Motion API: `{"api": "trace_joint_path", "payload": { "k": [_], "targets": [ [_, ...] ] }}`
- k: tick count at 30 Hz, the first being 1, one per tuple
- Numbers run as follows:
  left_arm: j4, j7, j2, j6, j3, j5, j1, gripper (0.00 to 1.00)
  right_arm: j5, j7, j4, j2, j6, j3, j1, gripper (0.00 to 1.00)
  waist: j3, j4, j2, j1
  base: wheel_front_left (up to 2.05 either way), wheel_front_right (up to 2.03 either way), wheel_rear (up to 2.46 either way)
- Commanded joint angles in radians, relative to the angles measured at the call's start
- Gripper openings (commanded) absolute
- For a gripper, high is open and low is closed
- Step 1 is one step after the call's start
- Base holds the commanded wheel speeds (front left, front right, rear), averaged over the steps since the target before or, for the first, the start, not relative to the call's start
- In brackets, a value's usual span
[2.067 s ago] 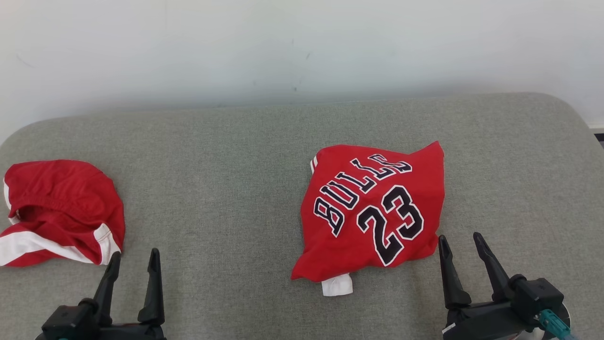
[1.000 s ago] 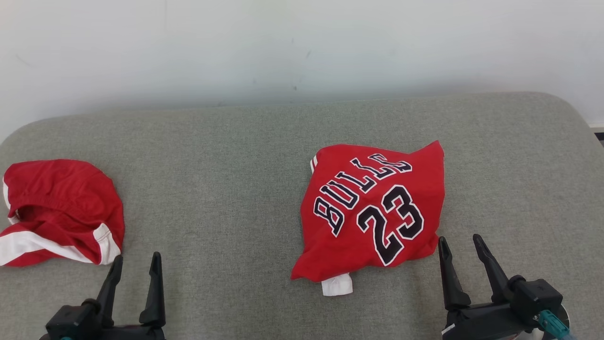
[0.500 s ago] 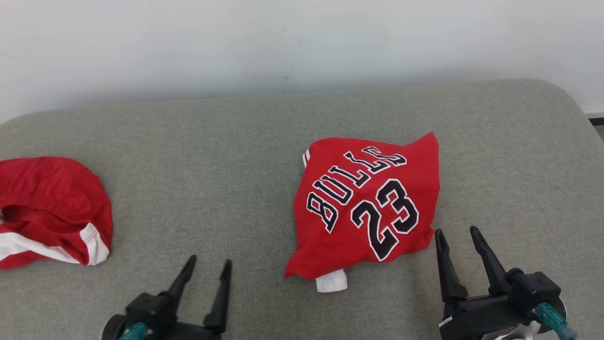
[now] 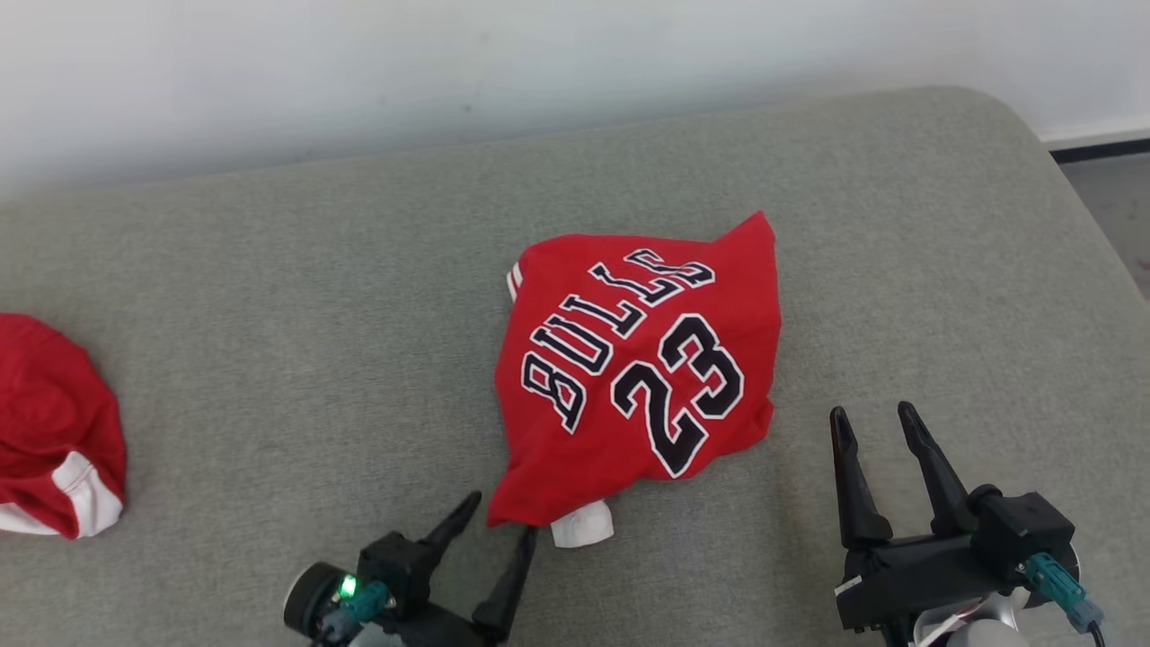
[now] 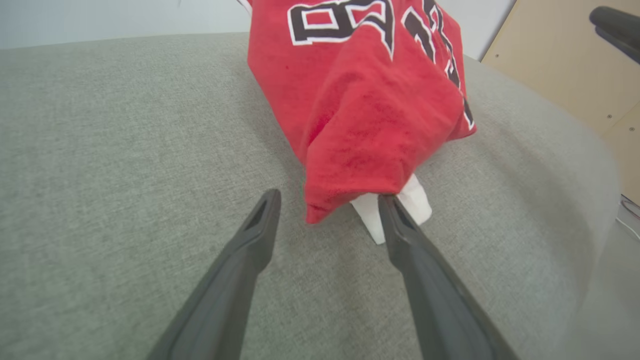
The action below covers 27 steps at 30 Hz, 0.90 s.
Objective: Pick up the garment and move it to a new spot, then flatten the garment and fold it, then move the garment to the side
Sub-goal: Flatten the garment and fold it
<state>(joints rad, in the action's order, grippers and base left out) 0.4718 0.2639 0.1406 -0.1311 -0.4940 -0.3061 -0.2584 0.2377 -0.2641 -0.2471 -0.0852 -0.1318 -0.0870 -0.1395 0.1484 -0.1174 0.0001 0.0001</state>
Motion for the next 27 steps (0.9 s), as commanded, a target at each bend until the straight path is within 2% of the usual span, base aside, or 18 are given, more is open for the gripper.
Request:
{"api": "trace_joint_path", "payload": {
  "k": [1, 4, 5, 6, 15, 23, 27],
  "targets": [
    [0.022, 0.001, 0.002, 0.001, 0.003, -0.011, -0.034, 1.0, 0.005, -0.001, 0.003, 0.003, 0.002, 0.0, -0.01, 1.0, 0.027, -0.033, -0.0001, -0.0001, 0.0, 0.0, 0.0],
    [0.059, 0.001, -0.005, 0.001, 0.007, -0.018, -0.075, 1.0, 0.007, -0.001, 0.003, 0.007, 0.002, 0.0, -0.019, 1.0, 0.037, -0.051, -0.0001, -0.0001, 0.0, 0.0, 0.0],
    [0.064, 0.001, -0.008, 0.001, 0.01, -0.016, -0.09, 0.42, 0.006, -0.001, 0.003, 0.008, 0.002, 0.002, -0.019, 1.0, 0.039, -0.054, -0.0001, -0.0001, 0.0, 0.0, 0.0],
    [0.069, 0.001, -0.012, 0.001, 0.011, -0.017, -0.099, 0.0, 0.007, -0.001, 0.004, 0.009, 0.002, 0.005, -0.017, 1.0, 0.04, -0.056, -0.0001, -0.0001, 0.0, 0.0, 0.0],
    [0.015, 0.001, 0.019, 0.022, 0.119, -0.005, -0.129, 0.0, 0.006, -0.001, 0.0, 0.018, 0.002, 0.023, -0.004, 1.0, 0.029, -0.03, -0.0001, -0.0001, 0.0, 0.0, 0.0],
    [-0.141, 0.001, 0.114, 0.071, 0.277, 0.029, -0.121, 0.0, 0.007, -0.001, -0.012, 0.026, 0.002, 0.016, 0.006, 1.0, -0.009, 0.015, -0.0001, -0.0001, 0.0, 0.0, 0.0],
    [-0.22, 0.001, 0.163, 0.097, 0.322, 0.045, -0.083, 0.0, 0.006, -0.001, -0.014, 0.029, 0.002, 0.019, 0.015, 1.0, -0.02, 0.026, -0.0001, -0.0001, 0.0, 0.0, 0.0]
  ]
}}
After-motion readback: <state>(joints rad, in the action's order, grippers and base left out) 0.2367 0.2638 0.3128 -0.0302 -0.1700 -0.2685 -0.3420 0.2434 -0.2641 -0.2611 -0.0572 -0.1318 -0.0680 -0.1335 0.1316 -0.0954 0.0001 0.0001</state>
